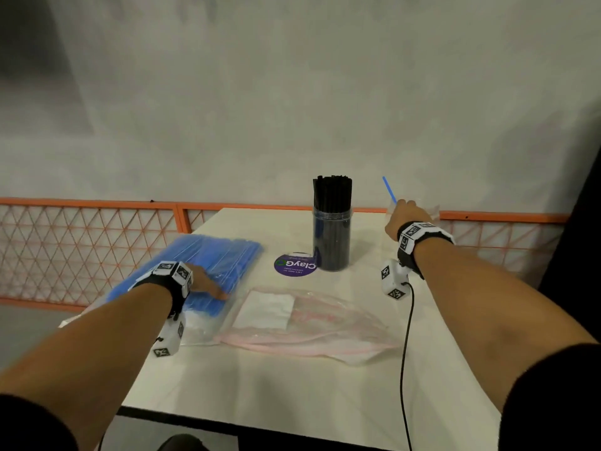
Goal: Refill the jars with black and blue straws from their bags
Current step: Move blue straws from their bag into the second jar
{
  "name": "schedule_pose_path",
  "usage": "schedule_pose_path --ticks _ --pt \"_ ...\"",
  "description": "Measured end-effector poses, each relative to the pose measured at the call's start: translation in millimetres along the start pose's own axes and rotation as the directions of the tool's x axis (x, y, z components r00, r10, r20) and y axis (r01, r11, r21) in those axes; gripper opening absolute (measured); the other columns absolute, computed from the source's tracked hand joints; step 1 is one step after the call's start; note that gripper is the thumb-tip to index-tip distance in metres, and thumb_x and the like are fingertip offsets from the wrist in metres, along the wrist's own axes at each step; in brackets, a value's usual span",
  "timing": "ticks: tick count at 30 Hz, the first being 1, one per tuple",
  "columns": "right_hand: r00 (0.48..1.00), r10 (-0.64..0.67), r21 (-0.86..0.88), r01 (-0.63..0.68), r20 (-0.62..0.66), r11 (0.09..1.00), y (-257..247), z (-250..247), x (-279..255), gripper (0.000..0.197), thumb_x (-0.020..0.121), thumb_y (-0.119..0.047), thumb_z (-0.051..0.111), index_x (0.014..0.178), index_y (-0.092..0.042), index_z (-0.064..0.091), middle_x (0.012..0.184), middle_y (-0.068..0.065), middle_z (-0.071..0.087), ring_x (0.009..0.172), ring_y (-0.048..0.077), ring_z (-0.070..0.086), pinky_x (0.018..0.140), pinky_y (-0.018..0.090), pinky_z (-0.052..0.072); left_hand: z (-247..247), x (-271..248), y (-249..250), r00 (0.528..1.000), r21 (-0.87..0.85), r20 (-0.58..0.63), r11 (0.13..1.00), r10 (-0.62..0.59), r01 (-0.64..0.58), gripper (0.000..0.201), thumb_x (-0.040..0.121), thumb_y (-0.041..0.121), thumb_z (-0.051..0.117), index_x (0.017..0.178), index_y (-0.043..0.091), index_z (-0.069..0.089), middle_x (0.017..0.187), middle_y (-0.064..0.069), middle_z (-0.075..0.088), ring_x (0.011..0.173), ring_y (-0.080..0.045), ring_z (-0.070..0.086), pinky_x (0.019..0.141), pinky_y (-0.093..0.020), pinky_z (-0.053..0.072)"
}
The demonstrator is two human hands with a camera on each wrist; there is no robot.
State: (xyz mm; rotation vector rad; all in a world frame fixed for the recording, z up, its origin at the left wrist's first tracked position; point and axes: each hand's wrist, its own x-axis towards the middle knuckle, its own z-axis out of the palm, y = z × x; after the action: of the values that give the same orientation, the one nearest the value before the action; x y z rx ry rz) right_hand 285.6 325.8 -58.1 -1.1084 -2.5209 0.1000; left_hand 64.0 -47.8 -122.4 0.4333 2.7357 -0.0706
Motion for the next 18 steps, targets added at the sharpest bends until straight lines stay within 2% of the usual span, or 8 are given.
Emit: schedule_pose_path --ticks 4,7,9,11,13,15,17,18 --pt "0.998 0.021 0.027 -0.02 -0.051 0.999 -1 -1 7 0.02 0.089 -0.008 0.049 0.104 -0.002 0.061 0.094 0.014 0.067 0.086 0.032 0.065 0.062 0.032 0.047 15 3 1 0.996 -0.039 -0.086 0.999 0.018 -0.021 0.115 0.061 0.062 0.083 0.151 0.018 0.026 0.155 -0.009 0.032 0.141 -0.031 0.035 0.114 -0.047 0.033" --pt "0.983 0.063 0.115 -0.044 -0.172 0.992 -4 -10 3 0.019 0.086 -0.006 0.052 0.104 -0.004 0.057 0.097 0.015 0.066 0.089 0.036 0.064 0.066 0.036 0.047 14 -2 2 0.989 -0.058 -0.146 0.998 0.031 -0.04 0.109 0.062 0.045 0.086 0.149 0.018 0.027 0.142 -0.011 0.046 0.125 -0.032 0.049 0.101 -0.045 0.047" --pt "0.95 0.038 0.191 0.023 -0.31 0.981 -10 -23 0 0.025 0.084 -0.006 0.054 0.108 -0.005 0.052 0.101 0.016 0.064 0.089 0.04 0.063 0.069 0.039 0.049 11 -6 2 0.981 -0.076 -0.188 0.996 0.039 -0.054 0.098 0.067 0.033 0.082 0.147 0.016 0.028 0.126 -0.009 0.056 0.109 -0.03 0.059 0.09 -0.041 0.054" --pt "0.886 -0.025 0.235 0.149 -0.463 0.96 -20 -42 -4 0.029 0.086 -0.009 0.055 0.115 -0.007 0.05 0.107 0.014 0.061 0.088 0.04 0.062 0.068 0.039 0.049 9 -10 3 0.969 -0.123 -0.245 0.99 0.032 -0.064 0.079 0.077 0.022 0.071 0.144 0.014 0.03 0.11 -0.008 0.062 0.093 -0.027 0.064 0.081 -0.04 0.058" --pt "0.783 -0.07 0.255 0.285 -0.619 0.924 -36 -64 -9 0.027 0.09 -0.016 0.054 0.117 -0.008 0.051 0.11 0.01 0.061 0.085 0.038 0.062 0.064 0.035 0.044 5 -13 4 0.957 -0.165 -0.288 0.984 0.02 -0.07 0.063 0.085 0.014 0.06 0.142 0.012 0.032 0.096 -0.01 0.066 0.082 -0.026 0.068 0.074 -0.038 0.06" --pt "0.685 -0.097 0.268 0.407 -0.722 0.873 -55 -85 -17 0.025 0.092 -0.021 0.053 0.114 -0.01 0.053 0.109 0.005 0.061 0.085 0.032 0.063 0.065 0.034 0.047 -1 -18 3 0.946 -0.163 -0.324 0.985 0.007 -0.064 0.059 0.09 0.013 0.056 0.143 0.01 0.03 0.084 -0.009 0.063 0.073 -0.023 0.063 0.065 -0.033 0.055" --pt "0.618 -0.143 0.246 0.5 -0.773 0.83 -76 -103 -27 0.024 0.092 -0.024 0.052 0.112 -0.012 0.055 0.107 0.002 0.062 0.084 0.026 0.063 0.068 0.034 0.049 -9 -21 0 0.931 -0.185 -0.365 0.98 -0.005 -0.067 0.056 0.092 0.012 0.054 0.142 0.008 0.03 0.082 -0.008 0.057 0.071 -0.022 0.057 0.061 -0.031 0.049" --pt "0.591 -0.177 0.22 0.537 -0.787 0.814 -86 -109 -34 0.024 0.091 -0.025 0.052 0.112 -0.013 0.056 0.106 0.001 0.062 0.083 0.024 0.062 0.067 0.032 0.048 -13 -23 -2 0.923 -0.204 -0.384 0.976 -0.011 -0.074 0.054 0.092 0.01 0.053 0.141 0.008 0.032 0.088 -0.01 0.057 0.076 -0.024 0.057 0.063 -0.032 0.047"
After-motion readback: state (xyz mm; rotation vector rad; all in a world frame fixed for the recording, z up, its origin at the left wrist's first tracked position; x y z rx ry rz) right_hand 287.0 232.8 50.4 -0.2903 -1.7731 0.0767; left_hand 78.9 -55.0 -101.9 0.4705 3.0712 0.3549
